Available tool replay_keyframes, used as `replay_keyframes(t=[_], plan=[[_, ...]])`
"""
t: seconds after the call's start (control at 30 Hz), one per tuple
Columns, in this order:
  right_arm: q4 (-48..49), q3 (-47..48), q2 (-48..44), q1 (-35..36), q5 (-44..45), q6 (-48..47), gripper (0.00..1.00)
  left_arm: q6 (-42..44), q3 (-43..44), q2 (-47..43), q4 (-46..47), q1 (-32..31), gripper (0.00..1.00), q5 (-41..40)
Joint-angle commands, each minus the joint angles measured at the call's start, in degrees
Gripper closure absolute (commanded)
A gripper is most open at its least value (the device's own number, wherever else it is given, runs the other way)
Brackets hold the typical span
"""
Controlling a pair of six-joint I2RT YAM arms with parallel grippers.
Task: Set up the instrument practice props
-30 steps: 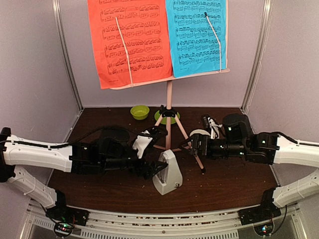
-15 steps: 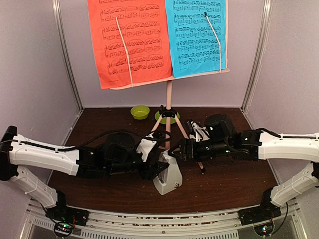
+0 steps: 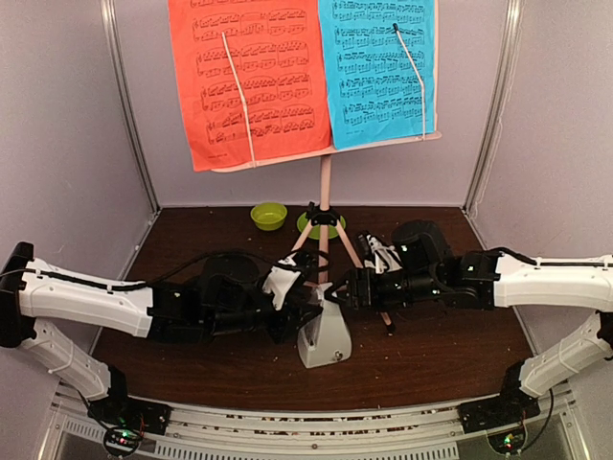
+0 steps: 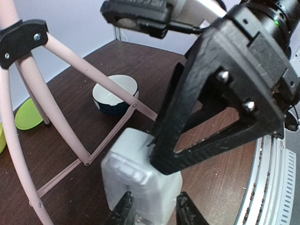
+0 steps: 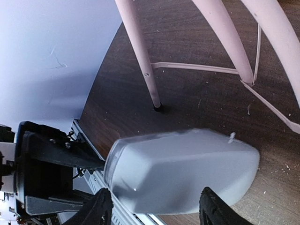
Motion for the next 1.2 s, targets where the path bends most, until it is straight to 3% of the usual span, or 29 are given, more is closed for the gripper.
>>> replay_keyframes(t=[0.0,0.2,0.43,0.63,0.97,1.17], plan=[[-2.92,-2.07,1.31,0.31,1.39,-1.02,0.37,1.62,0.69,-1.61,3.24,-0.18,0.71,2.35],[-4.62,-4.29,1.83,0.34,2.73,-1.96,0.38,1.94,-2.08,-4.10,3.59,-0.27,0.83,2.79],[-1.26,-5.10,-1.53,0.35,0.71,-1.54,0.35,4.14,-4.82,-8.15,2.35,0.66,0.51,2.37],[-0.46,-2.95,-4.86,0.29,1.17,-0.37,0.27,5.80,-4.30,-6.52,-0.73,4.70,0.34,8.89],[3.15,-8.51,-7.65,-1.59,4.09,5.27,0.26,7.68,-3.31,3.00,4.43,7.20,0.28,13.87],[2.70,-9.33,-10.64,-3.23,3.73,5.72,0.23,5.58,-0.16,9.93,6.65,7.05,0.30,22.06]])
